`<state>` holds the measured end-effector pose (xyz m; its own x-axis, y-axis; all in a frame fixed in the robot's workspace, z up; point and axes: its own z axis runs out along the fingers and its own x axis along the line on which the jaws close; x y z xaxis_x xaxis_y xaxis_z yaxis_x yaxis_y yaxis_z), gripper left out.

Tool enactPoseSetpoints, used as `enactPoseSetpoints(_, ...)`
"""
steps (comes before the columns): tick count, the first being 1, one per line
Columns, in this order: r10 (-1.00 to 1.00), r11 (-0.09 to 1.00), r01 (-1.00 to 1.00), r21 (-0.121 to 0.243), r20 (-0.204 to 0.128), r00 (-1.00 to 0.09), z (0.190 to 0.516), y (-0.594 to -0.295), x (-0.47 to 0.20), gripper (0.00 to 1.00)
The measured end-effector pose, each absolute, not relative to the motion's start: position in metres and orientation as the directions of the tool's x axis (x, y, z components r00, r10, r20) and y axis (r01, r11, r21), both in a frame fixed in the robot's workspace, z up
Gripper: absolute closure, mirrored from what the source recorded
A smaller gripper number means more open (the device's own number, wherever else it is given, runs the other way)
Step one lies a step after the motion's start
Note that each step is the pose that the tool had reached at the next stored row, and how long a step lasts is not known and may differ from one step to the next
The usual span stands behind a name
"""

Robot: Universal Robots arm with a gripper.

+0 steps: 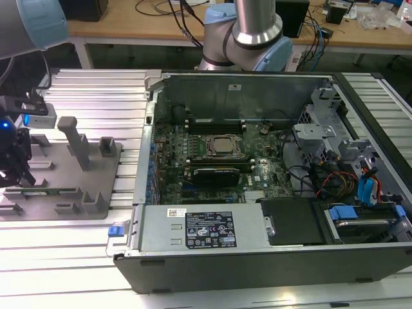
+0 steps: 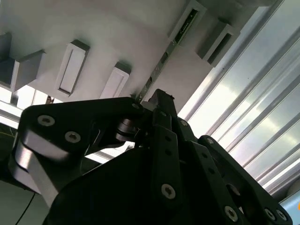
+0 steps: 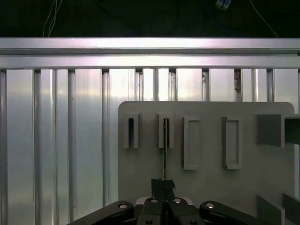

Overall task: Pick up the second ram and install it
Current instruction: 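Pick up the second ram and move it above second insertion slot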

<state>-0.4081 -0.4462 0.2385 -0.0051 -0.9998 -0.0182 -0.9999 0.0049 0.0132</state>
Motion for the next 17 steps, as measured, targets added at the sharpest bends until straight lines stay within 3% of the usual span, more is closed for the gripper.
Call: enactPoseSetpoints(17,-1.000,-0.020,-1.000,0.009,-0.018,0.020,0.2262,-0.4425,-0.4140,0.92)
